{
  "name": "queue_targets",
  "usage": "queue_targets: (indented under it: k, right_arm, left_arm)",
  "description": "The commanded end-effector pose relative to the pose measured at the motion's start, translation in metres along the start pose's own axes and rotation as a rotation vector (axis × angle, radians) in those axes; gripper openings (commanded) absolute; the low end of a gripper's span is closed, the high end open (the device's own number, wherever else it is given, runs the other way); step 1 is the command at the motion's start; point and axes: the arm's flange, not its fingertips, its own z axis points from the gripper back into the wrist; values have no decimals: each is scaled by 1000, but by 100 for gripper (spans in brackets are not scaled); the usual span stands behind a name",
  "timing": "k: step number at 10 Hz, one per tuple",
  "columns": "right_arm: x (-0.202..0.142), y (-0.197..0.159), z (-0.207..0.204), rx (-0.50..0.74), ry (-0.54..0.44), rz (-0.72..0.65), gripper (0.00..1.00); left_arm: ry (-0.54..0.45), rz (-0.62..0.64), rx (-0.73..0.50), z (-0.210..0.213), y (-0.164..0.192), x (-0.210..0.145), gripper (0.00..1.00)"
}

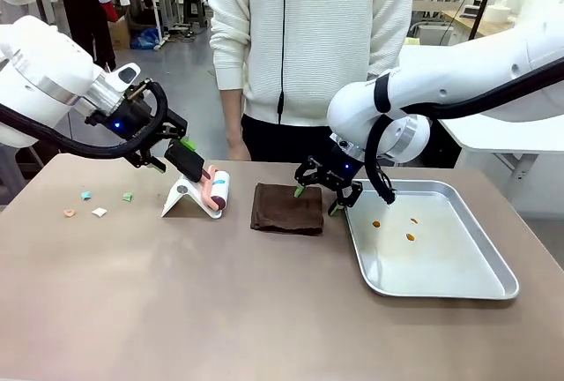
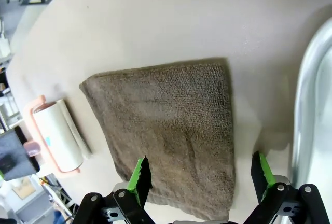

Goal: Clean the surface of the table.
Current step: Hold the Lint Roller with your left hand and the towel with your right hand.

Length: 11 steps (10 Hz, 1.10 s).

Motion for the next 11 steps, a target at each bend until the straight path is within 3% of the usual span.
queue_targets:
  k: [1,5,6,7,8,9,11]
  right_arm:
    - [6,8,-1,-28,-40,-14,100]
    - [4,9,-5,-5,-16,-28,100]
    - [3,10,-6,21,-5,-12,77]
    - [1,11,-6,41,12,-6,41]
    - [1,12,-7,48,14,-4,18]
    - [1,13,-9,63,22,1,0]
    - [1,13,-10,66,25,1,0]
  left_arm:
    - [-9,-26,-32,-1,2,2,100]
    - [-10,-33,-36,-3,1,3,100]
    - [-20,-38,-37,-3,1,3,65]
    - [-34,-43,-40,-3,1,2,41]
    - [-45,-44,-46,-3,0,2,6]
    - [-56,-44,-53,-2,0,2,0]
    - [-59,-46,-54,-2,0,2,0]
